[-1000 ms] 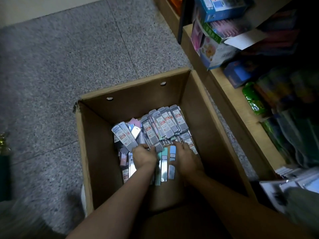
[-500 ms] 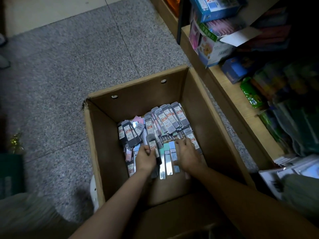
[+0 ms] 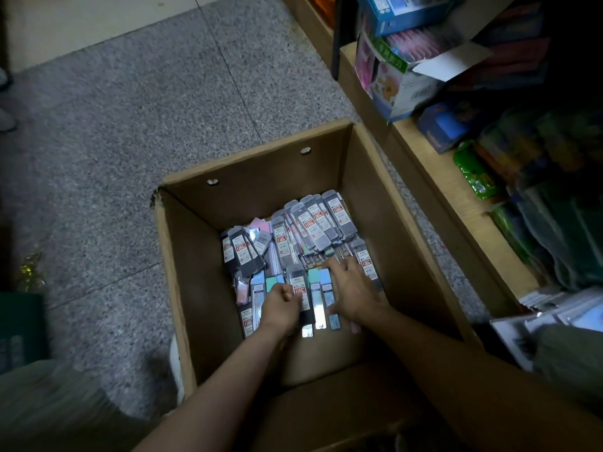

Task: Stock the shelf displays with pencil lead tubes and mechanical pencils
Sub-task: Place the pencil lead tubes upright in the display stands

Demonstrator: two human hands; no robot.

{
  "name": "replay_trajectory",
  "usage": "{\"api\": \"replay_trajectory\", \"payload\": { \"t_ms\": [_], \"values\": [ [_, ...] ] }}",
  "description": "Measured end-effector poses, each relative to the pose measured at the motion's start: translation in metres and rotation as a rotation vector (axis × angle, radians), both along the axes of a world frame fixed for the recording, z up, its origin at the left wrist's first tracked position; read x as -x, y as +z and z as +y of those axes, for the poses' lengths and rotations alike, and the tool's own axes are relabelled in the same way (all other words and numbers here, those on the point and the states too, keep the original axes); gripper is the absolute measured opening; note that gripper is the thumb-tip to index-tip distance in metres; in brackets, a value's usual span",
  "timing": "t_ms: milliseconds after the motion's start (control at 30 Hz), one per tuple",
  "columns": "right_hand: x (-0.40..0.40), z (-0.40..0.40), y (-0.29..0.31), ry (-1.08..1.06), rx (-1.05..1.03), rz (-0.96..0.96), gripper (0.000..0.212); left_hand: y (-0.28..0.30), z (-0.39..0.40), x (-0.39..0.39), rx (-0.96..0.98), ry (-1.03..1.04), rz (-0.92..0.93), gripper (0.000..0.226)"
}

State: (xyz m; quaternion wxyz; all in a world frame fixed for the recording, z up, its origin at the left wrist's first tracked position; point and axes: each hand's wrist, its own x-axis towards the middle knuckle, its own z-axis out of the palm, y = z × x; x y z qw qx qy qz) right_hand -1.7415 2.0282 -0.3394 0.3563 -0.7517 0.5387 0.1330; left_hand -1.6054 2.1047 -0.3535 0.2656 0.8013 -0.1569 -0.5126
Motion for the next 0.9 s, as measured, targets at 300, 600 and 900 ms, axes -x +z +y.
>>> {"api": "replay_trajectory", "payload": {
  "t_ms": [300,600,900],
  "values": [
    [-0.001,-0.011,0.062,-0.158,0.067,-0.316,0.064,0.082,-0.038,-0.026,0.195,-0.249,-0.021,0.021],
    [0.04,-0.054,0.249,-0.395,0.453,-0.721,0.054,0.279,-0.103,-0.013,0.738,-0.87,-0.082,0.071],
    [0.151,-0.025,0.39,-0.56,0.816,-0.729,0.052,0.363,-0.115,0.082,0.993,-0.793,0.252,0.067]
  ]
}}
